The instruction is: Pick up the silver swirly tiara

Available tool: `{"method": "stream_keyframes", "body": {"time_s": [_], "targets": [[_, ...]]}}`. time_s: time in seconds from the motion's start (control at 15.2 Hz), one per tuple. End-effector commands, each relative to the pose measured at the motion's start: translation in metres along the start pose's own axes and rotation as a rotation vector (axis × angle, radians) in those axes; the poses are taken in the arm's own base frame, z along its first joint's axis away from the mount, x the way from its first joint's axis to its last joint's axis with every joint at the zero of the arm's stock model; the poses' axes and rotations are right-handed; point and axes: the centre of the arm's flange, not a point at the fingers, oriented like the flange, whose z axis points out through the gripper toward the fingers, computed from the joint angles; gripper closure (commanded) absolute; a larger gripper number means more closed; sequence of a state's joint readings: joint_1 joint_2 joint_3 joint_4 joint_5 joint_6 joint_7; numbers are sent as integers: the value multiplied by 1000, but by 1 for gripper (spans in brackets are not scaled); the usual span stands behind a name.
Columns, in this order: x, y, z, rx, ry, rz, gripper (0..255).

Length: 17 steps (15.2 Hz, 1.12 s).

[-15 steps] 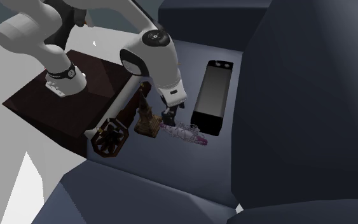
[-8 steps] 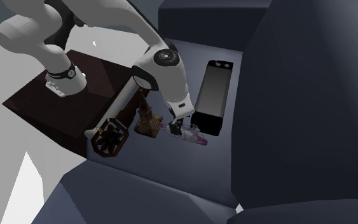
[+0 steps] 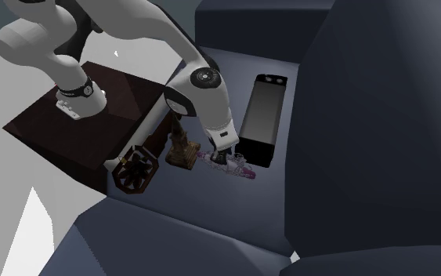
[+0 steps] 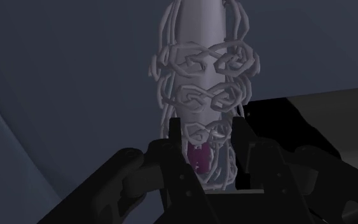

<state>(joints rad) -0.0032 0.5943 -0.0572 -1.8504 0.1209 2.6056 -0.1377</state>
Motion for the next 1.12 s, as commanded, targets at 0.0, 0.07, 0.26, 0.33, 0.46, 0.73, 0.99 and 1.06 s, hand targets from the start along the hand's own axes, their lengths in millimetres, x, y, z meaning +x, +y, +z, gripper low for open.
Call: {"method": "stream_keyframes", "body": {"time_s": [0.0, 0.07, 0.26, 0.33, 0.46, 0.73, 0.99, 1.06], "targets": [[0, 0, 0, 0, 0, 0, 255], [0, 0, 0, 0, 0, 0, 255], [0, 0, 0, 0, 0, 0, 255], [0, 0, 0, 0, 0, 0, 255], [1, 0, -5, 0, 0, 0, 255], [4, -1, -26, 0, 0, 0, 255], [8, -1, -47, 0, 0, 0, 255], [9, -1, -52, 0, 0, 0, 255]]}}
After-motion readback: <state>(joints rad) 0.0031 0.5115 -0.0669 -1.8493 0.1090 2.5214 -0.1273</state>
